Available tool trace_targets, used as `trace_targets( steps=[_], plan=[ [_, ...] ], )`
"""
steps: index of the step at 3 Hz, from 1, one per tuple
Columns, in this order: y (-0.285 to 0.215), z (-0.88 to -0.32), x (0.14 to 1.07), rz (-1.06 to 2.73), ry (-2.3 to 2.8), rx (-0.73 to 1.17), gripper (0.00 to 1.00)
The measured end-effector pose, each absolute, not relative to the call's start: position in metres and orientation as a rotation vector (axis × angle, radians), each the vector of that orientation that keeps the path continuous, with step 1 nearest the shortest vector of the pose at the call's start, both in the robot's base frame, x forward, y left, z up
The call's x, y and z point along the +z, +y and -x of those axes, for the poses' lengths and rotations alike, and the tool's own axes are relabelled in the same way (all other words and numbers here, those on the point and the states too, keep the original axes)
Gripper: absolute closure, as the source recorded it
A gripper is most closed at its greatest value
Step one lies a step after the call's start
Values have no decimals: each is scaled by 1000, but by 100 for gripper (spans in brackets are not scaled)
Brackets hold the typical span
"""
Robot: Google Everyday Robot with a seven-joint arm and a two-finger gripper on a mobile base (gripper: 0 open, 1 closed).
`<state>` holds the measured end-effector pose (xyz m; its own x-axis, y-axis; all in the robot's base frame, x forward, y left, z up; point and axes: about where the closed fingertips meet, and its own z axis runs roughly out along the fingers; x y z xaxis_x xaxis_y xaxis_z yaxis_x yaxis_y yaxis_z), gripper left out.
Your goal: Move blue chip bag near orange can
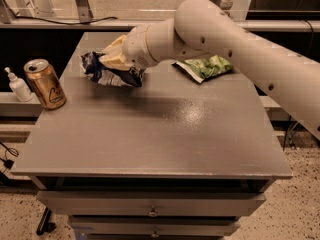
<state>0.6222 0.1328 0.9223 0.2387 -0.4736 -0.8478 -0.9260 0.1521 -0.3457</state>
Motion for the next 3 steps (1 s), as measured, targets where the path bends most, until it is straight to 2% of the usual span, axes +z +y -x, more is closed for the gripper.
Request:
trace_targets(
  steps=[3],
  plan=[
    [182,-604,922,1497,1324,643,100]
  ],
)
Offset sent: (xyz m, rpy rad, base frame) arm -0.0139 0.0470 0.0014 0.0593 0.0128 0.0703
